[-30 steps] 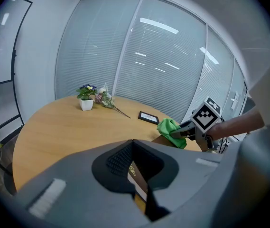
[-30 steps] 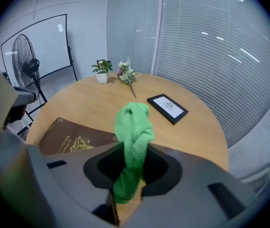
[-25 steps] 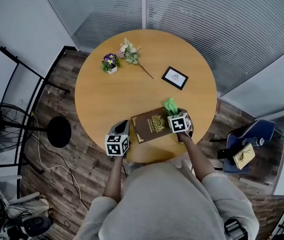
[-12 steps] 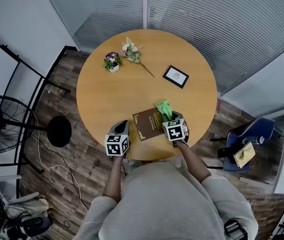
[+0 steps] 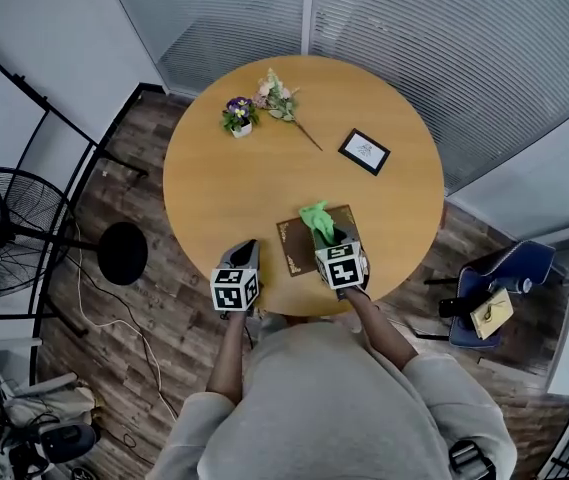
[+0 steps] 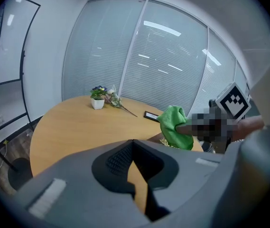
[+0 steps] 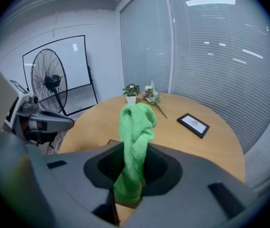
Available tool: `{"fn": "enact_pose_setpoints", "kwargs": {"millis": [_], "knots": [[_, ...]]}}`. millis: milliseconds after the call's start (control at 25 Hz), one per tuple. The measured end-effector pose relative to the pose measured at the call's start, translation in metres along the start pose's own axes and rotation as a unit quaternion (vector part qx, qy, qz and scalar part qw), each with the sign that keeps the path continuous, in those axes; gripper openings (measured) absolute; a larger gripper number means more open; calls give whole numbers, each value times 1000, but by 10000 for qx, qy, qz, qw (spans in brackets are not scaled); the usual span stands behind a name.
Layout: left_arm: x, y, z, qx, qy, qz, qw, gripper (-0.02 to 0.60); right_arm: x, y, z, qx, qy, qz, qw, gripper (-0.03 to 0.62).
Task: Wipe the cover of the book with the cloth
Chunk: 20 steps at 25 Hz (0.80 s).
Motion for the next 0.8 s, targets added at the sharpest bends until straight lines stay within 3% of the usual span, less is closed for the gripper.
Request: {"fn": "enact_pose_setpoints", "kwargs": {"millis": [360,800], "knots": [[23,27,12,122,0,-242,9996,9,-17,44,5,101,169,-294,9994,98],[39,50,24,192,65,-335,9992,9,-39,66,21,187,462,-281,9984,98]]}}
Point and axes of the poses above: the fingertips, and each gripper's own axes: x backward along the fingers, y to its left, z out of its underside, the point moved 3 cm from there along x, backward along the fingers, and after that the axes turned 11 degrees about -x, right-handed, at the moved point
